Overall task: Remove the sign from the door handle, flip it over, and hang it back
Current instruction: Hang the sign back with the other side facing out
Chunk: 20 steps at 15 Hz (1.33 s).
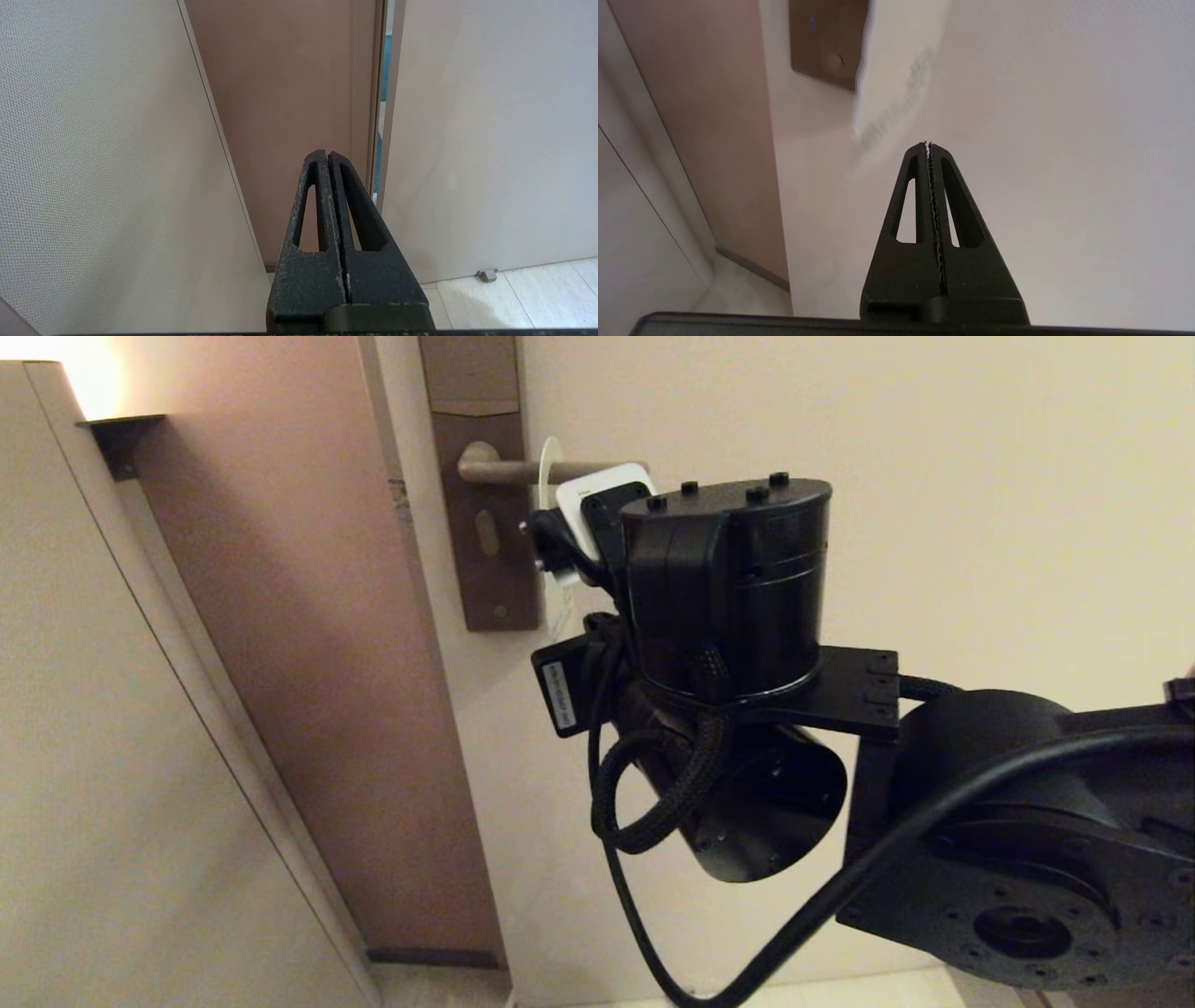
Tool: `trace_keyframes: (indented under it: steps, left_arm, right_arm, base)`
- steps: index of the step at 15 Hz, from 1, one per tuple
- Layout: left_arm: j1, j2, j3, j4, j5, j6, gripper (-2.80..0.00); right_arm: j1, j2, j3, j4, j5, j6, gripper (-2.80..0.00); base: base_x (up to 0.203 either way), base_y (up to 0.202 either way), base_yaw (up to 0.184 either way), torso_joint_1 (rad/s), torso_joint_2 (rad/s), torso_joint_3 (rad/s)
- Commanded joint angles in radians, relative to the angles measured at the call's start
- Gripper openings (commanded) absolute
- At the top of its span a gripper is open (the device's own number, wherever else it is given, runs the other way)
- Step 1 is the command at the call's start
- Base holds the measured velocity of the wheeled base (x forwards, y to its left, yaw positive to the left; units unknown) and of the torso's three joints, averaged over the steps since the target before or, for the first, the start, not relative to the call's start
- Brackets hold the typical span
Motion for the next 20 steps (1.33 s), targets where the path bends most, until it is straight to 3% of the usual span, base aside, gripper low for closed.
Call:
trace_keyframes:
  steps: [1, 6, 9, 20]
  left_arm:
    - [0.0, -0.001, 0.0, 0.0, 0.0, 0.0, -2.8]
    - [0.0, -0.001, 0.0, 0.0, 0.0, 0.0, -2.8]
    - [0.0, -0.001, 0.001, 0.0, 0.0, 0.0, -2.8]
    - [0.0, -0.001, 0.002, 0.0, 0.0, 0.0, -2.8]
  right_arm:
    - [0.0, 0.039, -0.037, -0.003, -0.004, -0.004, -2.8]
    - [0.0, 0.111, -0.127, -0.019, -0.004, -0.014, -2.8]
    - [0.001, 0.145, -0.136, -0.094, -0.004, -0.046, -2.8]
    - [0.002, 0.223, -0.213, -0.172, -0.004, -0.104, -2.8]
  base:
    - [0.0, 0.0, 0.0, 0.0, 0.0, 0.0]
    - [0.0, 0.0, 0.0, 0.0, 0.0, 0.0]
    - [0.0, 0.0, 0.0, 0.0, 0.0, 0.0]
    - [0.0, 0.0, 0.0, 0.0, 0.0, 0.0]
